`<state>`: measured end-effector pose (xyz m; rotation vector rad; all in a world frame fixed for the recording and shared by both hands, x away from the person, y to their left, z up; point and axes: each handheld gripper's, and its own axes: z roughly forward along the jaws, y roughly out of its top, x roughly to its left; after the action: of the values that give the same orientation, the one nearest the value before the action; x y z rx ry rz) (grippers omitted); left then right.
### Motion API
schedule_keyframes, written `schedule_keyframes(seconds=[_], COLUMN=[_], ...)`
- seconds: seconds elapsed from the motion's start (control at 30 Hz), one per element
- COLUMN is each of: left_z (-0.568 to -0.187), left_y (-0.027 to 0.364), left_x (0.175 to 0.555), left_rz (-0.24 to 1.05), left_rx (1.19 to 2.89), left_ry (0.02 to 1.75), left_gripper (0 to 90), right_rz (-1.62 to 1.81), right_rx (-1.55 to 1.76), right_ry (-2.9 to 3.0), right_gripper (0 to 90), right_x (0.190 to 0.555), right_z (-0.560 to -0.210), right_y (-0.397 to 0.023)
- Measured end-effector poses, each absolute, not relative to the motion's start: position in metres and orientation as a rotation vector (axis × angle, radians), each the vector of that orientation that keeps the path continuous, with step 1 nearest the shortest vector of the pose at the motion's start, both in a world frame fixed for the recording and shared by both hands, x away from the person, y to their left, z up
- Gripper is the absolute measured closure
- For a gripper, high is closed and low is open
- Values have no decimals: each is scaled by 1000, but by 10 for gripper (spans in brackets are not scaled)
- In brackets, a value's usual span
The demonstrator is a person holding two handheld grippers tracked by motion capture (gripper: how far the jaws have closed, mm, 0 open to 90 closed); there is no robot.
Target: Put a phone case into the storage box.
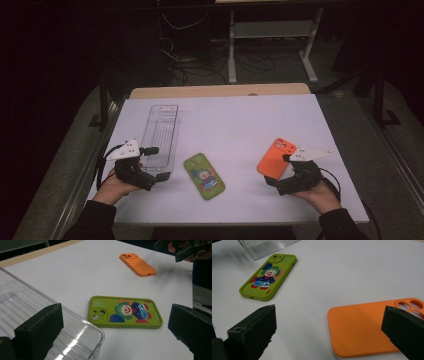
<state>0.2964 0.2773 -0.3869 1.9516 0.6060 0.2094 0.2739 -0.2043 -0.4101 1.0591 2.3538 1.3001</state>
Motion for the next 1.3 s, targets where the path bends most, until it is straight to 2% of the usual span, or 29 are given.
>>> schedule_keyframes(seconds=[0.3, 0.47, 0.77, 0.93, 1.1, 1.3], left_z=[-386, -386, -383, -384, -392, -408], left_y=[278, 278, 271, 256, 241, 215], left_x=[297, 298, 292, 286, 282, 279], left_rz=[216, 219, 215, 205, 135, 66], left_rx=[1948, 1951, 1968, 1990, 2059, 2193], left_ry=[605, 599, 575, 559, 530, 504], left_gripper=[0, 0, 23, 196, 468, 697], right_rz=[1287, 1275, 1283, 1270, 1278, 1274], right_rx=[1070, 1080, 1068, 1066, 1060, 1050], right_ry=[2345, 2374, 2384, 2395, 2392, 2393], right_gripper=[0, 69, 84, 84, 84, 84], right_x=[274, 276, 281, 281, 281, 281], right_z=[-409, -406, -403, -404, -404, -405], right_y=[-203, -198, -189, -188, -190, -189])
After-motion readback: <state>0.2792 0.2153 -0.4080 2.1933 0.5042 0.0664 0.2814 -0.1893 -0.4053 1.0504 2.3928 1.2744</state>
